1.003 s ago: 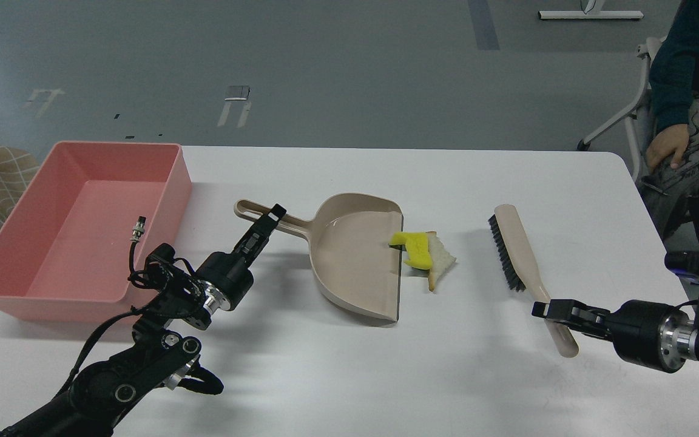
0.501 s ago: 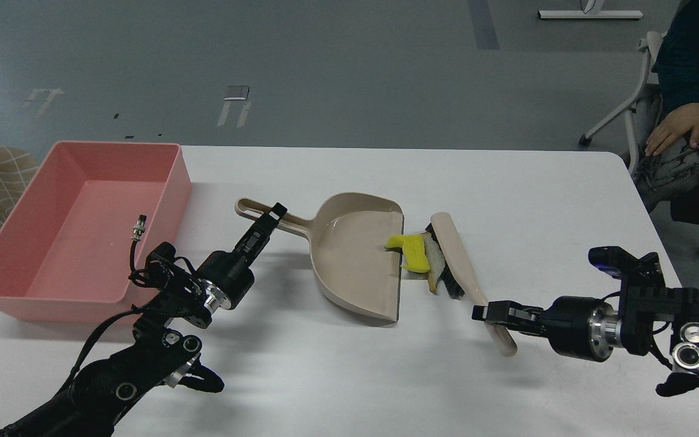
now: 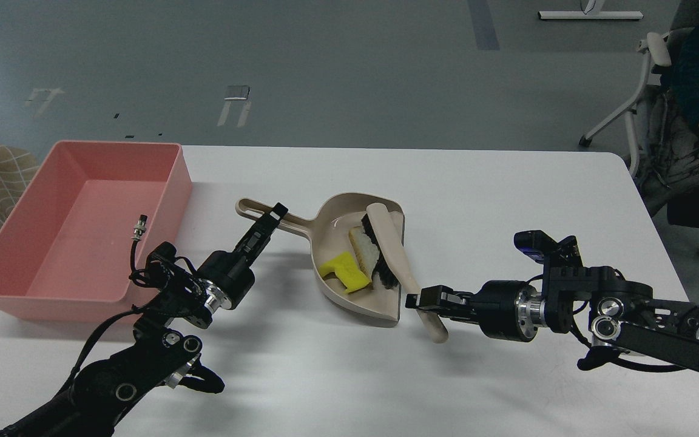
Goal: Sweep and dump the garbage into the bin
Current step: 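Sweep the brush toward the dustpan, pushing the yellow garbage in, then lift the dustpan with the left gripper and tip it over the pink bin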
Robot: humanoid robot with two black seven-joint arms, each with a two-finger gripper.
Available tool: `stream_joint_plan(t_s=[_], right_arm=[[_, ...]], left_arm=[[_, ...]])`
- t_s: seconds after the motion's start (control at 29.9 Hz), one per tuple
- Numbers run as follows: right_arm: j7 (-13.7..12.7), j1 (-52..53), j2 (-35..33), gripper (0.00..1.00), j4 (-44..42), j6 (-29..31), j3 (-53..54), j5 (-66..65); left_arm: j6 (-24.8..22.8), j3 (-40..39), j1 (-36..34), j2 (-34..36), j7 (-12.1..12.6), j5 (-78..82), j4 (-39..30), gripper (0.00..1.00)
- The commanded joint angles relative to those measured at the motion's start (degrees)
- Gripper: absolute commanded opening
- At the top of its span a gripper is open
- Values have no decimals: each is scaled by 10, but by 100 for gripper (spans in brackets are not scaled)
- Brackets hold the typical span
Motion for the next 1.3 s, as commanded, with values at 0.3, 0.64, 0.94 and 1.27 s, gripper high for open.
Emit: stream_joint_plan(t_s=[0.3,0.64,0.94,1.27], right_arm=[[1,40,-177,0,57,2,5,20],[2,-9,-305,0,77,-17,16,20],[2,-55,-305,0,92,-41,15,19],[2,-59,-301,0,92,-41,16,19]], left_arm=[[-5,-7,-2,-4,4,-40,0,0],[-10,-11,-49,5,11,-173,-5,0],[-46,-13,-140,140,42,-317,-34,0],[-128,-61,-89,364,33,-417,-69,0]])
